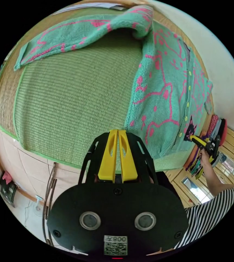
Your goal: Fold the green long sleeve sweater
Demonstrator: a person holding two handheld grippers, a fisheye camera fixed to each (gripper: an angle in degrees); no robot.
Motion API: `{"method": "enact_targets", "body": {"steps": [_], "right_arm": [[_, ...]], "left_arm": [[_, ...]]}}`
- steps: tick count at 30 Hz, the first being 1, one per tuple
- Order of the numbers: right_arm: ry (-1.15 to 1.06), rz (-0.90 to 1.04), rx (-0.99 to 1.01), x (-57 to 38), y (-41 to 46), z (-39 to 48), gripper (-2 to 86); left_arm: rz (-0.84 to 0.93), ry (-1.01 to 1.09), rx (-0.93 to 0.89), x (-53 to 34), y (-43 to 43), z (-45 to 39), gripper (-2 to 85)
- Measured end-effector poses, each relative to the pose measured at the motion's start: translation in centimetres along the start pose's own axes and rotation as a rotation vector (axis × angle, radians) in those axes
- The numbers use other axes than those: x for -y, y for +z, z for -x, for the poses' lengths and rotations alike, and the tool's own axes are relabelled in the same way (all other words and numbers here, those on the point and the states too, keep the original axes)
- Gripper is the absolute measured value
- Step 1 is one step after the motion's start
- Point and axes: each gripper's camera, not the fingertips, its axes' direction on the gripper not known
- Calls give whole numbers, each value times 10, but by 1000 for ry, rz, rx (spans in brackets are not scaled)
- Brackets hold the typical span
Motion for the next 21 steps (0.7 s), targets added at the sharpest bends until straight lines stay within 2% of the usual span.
{"method": "enact_targets", "body": {"steps": [5,7,10,12,14,17,21], "right_arm": [[101,52,218,11,-2,-26,6],[128,-2,276,13,-13,-30,9],[97,-113,322,25,-39,-19,24],[16,-152,337,48,-49,5,52],[-54,-112,286,66,-46,24,58],[-68,-36,173,81,-30,38,60],[-66,4,188,87,-16,39,59]], "left_arm": [[-53,200,-202,-12,21,-62,18],[-7,331,-262,-15,48,-105,27],[44,441,-232,-15,87,-144,36],[62,431,-211,-12,107,-154,40],[53,435,-244,-9,119,-160,43],[34,431,-198,1,135,-164,51],[74,385,-187,17,166,-158,28]]}}
